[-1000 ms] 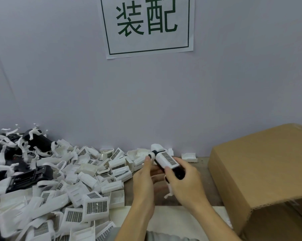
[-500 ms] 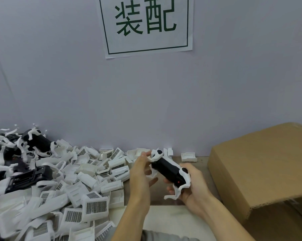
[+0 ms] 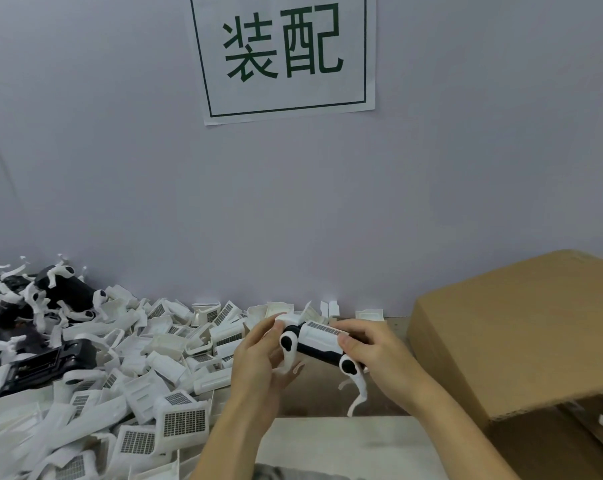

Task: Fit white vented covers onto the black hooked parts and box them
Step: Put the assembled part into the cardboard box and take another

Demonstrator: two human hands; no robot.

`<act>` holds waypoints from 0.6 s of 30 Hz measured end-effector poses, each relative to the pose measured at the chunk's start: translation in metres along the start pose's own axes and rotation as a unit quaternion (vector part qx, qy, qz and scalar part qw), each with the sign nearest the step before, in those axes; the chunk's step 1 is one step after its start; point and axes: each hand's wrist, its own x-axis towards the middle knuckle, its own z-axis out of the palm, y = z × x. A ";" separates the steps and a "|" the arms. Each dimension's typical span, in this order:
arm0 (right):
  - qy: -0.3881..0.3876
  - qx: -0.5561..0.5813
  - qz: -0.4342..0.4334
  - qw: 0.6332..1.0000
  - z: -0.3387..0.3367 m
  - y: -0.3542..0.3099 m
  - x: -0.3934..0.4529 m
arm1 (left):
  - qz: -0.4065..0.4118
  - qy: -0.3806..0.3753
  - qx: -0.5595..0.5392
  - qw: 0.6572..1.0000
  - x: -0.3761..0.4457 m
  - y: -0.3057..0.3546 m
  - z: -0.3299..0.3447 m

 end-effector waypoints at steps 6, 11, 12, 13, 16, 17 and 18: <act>0.055 -0.204 -0.074 0.975 0.007 -0.020 -0.001 | -0.057 0.053 -0.062 0.995 0.003 -0.002 -0.002; 0.036 -0.453 -0.046 0.890 0.017 -0.026 -0.005 | -0.133 0.055 -0.089 0.986 -0.002 -0.002 -0.003; 0.043 -0.449 -0.037 0.892 0.017 -0.023 -0.005 | -0.141 0.055 -0.087 0.985 -0.003 -0.003 -0.002; 0.040 -0.429 -0.020 0.902 0.016 -0.020 -0.004 | -0.140 0.054 -0.080 0.985 -0.003 -0.004 -0.002; 0.022 -0.342 0.025 0.939 0.005 -0.010 0.000 | -0.109 0.050 -0.081 0.989 -0.001 -0.006 -0.002; 0.028 -0.296 0.043 0.954 0.000 -0.009 0.001 | -0.097 0.053 -0.092 0.990 0.000 -0.006 -0.003; 0.040 -0.228 0.056 0.971 -0.006 -0.007 0.002 | -0.091 0.057 -0.102 0.989 0.000 -0.005 -0.003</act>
